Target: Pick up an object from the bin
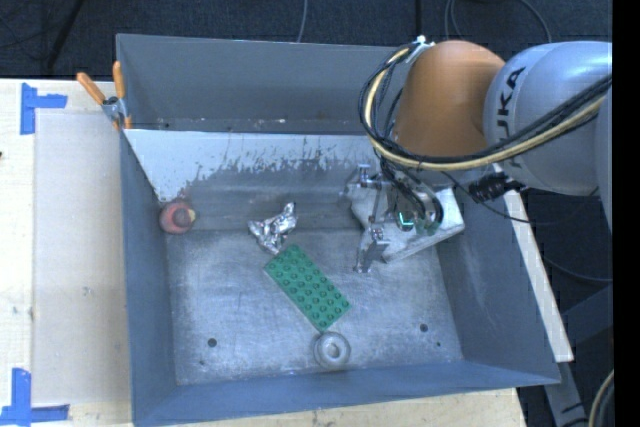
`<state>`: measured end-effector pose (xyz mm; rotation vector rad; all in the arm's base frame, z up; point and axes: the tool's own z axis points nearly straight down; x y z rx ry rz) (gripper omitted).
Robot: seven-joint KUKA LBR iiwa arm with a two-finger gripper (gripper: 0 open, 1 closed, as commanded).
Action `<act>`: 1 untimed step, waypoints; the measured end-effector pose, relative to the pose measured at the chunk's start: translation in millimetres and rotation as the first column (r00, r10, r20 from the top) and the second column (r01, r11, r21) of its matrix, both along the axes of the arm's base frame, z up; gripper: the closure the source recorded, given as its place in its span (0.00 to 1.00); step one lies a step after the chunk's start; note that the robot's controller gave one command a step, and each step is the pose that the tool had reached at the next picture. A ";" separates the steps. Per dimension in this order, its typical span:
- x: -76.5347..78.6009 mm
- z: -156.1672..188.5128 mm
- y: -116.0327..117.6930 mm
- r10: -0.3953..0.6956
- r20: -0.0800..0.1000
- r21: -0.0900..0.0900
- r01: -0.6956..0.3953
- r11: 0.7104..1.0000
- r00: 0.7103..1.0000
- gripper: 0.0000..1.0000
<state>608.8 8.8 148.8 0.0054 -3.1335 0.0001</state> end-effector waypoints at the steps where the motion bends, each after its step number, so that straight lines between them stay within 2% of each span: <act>1: -52.3 -64.8 59.3 0.007 0.023 0.003 -0.007 1.000 1.000 0.00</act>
Offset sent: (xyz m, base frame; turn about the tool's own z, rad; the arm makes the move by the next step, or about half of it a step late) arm -0.0638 0.0645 -0.0788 -0.0083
